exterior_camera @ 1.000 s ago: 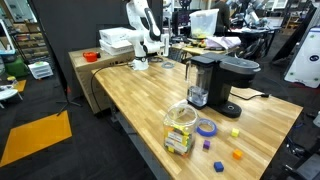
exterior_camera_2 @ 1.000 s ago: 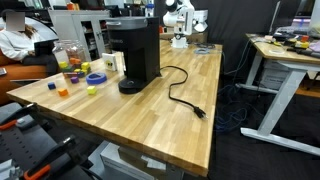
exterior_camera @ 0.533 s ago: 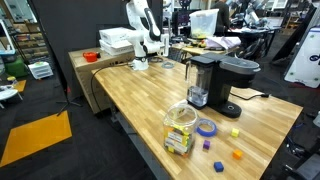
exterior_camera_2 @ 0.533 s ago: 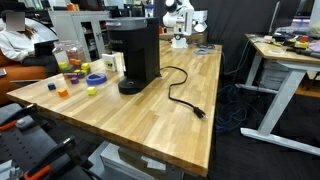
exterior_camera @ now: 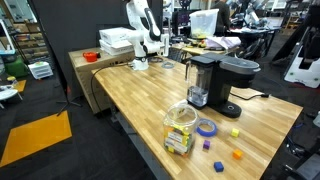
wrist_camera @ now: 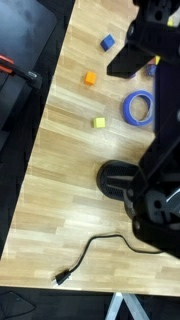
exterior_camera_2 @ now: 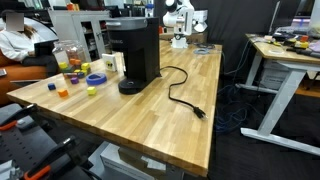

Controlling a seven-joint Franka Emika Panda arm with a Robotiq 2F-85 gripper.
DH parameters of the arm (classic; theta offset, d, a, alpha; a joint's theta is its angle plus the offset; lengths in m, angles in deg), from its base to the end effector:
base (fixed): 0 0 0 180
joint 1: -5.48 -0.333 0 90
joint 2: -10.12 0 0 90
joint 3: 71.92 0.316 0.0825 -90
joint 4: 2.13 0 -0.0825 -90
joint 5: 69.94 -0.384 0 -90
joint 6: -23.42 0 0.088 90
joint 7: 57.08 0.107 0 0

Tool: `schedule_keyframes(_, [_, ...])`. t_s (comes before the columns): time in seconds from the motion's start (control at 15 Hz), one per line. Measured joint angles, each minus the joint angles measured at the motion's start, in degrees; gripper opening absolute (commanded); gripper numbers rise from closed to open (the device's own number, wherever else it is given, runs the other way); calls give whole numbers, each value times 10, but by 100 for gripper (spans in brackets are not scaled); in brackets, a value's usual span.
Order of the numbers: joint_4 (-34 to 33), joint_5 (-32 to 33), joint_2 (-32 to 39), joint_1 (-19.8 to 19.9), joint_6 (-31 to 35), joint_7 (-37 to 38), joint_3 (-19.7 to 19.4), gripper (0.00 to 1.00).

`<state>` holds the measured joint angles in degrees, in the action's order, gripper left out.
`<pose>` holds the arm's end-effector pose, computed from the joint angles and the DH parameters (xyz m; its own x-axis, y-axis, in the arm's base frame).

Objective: Pick up the yellow cube and put it in the bottle

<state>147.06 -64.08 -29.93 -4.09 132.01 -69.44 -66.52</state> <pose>0.3272 0.0808 0.4720 0.8840 0.4650 -0.0484 0.4667 -0.8717 0.1495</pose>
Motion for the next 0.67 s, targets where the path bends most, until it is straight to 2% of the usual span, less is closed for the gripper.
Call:
schedule_keyframes(0.2, [-1,1,23,-6,21,7,11,100])
schedule_keyframes(0.67, [-5,2,25,-6,21,7,11,100])
